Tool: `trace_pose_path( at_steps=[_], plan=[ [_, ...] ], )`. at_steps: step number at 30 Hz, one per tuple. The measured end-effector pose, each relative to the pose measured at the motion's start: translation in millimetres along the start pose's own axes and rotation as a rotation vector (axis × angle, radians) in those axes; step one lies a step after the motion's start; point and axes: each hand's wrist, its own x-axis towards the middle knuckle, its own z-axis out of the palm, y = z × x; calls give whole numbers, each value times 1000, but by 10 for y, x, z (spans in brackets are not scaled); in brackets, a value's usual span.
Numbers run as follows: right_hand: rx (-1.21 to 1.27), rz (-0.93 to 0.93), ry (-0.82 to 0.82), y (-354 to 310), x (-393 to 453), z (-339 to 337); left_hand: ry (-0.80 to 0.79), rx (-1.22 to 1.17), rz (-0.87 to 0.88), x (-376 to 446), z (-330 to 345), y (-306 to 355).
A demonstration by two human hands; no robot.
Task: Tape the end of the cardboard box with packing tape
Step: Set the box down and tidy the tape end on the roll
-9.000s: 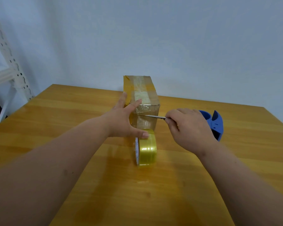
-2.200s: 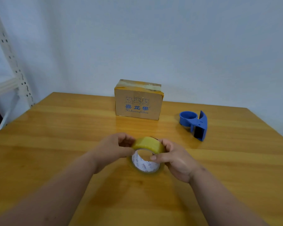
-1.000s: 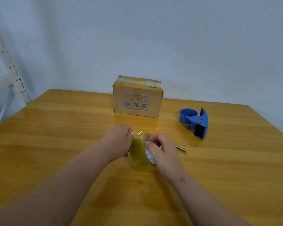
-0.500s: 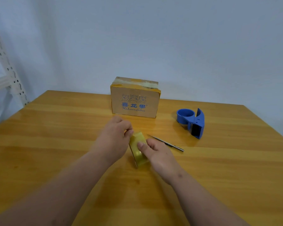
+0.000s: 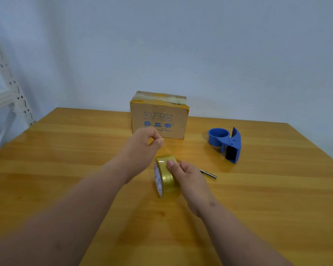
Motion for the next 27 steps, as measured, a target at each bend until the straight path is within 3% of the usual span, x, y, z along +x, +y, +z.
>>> trace_pose_path(
  at_steps=[3, 11, 17, 27],
  plan=[
    [16, -14, -9, 16, -25, -56, -97, -190, -144, 11, -3, -29],
    [67, -239, 199, -317, -37, -225, -138, -167, -144, -2, 1, 52],
    [-93, -337, 157, -459, 29, -246, -139, -135, -115, -9, -16, 53],
    [-115, -388, 111, -458, 69, -240, -145, -6, -57, -26, 13, -40]
  ],
)
